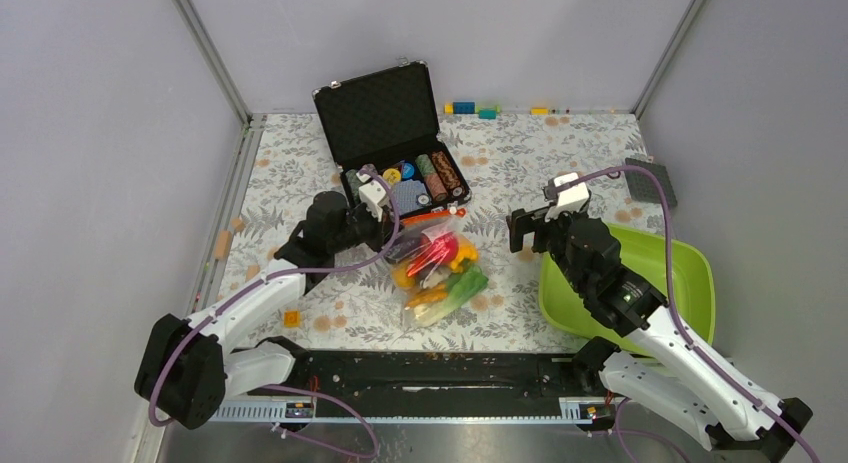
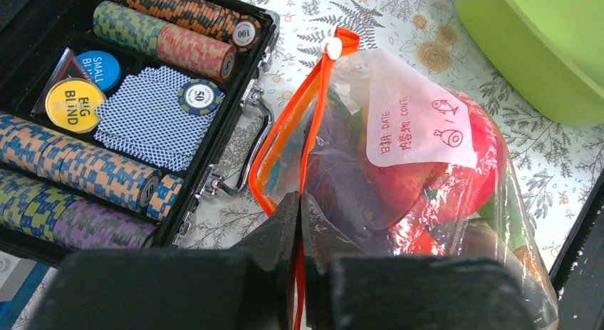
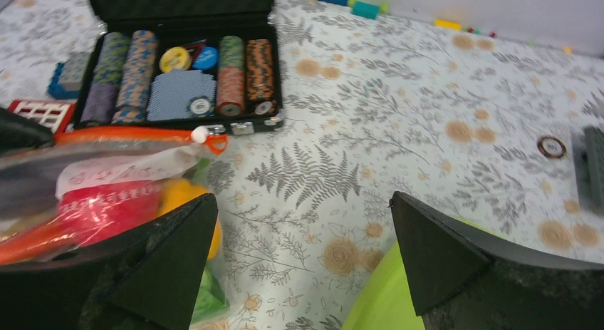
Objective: Place the food in the zip-top bag and seal the zipper
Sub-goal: Place the zipper food storage bag at the center of the board, then reset both arms
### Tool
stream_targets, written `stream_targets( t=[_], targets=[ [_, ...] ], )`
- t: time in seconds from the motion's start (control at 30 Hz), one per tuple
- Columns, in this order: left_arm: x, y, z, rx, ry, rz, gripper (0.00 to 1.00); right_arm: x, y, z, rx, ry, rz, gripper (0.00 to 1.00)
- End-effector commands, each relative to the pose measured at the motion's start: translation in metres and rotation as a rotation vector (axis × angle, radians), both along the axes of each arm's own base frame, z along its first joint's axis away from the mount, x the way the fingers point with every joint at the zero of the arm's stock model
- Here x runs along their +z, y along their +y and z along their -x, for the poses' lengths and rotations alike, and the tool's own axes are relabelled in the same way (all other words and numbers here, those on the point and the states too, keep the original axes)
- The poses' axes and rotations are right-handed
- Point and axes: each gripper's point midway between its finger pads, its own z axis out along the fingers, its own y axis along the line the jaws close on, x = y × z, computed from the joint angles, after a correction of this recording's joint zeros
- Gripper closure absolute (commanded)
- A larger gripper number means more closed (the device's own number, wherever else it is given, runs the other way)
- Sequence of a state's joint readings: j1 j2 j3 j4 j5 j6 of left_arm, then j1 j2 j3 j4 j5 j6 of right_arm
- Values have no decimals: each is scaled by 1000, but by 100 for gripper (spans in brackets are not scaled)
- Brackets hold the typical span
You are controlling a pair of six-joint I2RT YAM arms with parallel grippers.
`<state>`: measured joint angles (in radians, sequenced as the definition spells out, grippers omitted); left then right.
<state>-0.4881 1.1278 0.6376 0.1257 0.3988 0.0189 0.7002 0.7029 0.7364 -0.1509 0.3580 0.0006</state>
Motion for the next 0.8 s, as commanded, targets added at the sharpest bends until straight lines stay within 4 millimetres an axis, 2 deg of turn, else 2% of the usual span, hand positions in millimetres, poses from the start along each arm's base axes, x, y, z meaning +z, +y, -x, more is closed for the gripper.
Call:
stream_targets(
  t=[0.0, 0.03, 0.07, 0.1, 0.13, 0.3, 0.4, 0.47, 0.53, 0.57, 0.6, 0.77],
  targets=[
    [19, 4, -12, 50, -81, 43, 84, 3, -27, -9, -214, -9, -96, 0],
    [20, 5, -13, 57, -84, 42, 73, -1, -31, -9, -233, -8, -88, 0],
    [22, 5, -13, 68, -74, 48, 51, -3, -35, -9, -252, -6, -83, 0],
    [25, 6, -13, 78, -62, 54, 13, -4, -37, -9, -264, -7, -83, 0],
    [28, 8, -14, 96, -57, 56, 3, -4, -37, -8, -261, -6, -85, 0],
    [73, 30, -18, 242, -119, 111, 1, 1, -35, -1, -219, -6, -87, 0],
    [105, 58, -17, 418, -147, 191, 1, 4, -41, 1, -252, -2, -105, 0],
    [118, 83, -15, 587, -115, 278, 1, 3, -50, 1, -303, 12, -97, 0],
    [121, 113, -9, 766, -86, 344, 1, -1, -57, 3, -344, 41, -77, 0],
    [120, 135, -6, 909, -50, 416, 1, -2, -59, 5, -353, 55, -72, 0],
    [116, 147, 0, 979, -26, 440, 1, -3, -59, 6, -356, 67, -72, 0],
    [100, 168, 18, 1097, 50, 451, 1, -7, -55, 9, -332, 80, -100, 0]
  ],
)
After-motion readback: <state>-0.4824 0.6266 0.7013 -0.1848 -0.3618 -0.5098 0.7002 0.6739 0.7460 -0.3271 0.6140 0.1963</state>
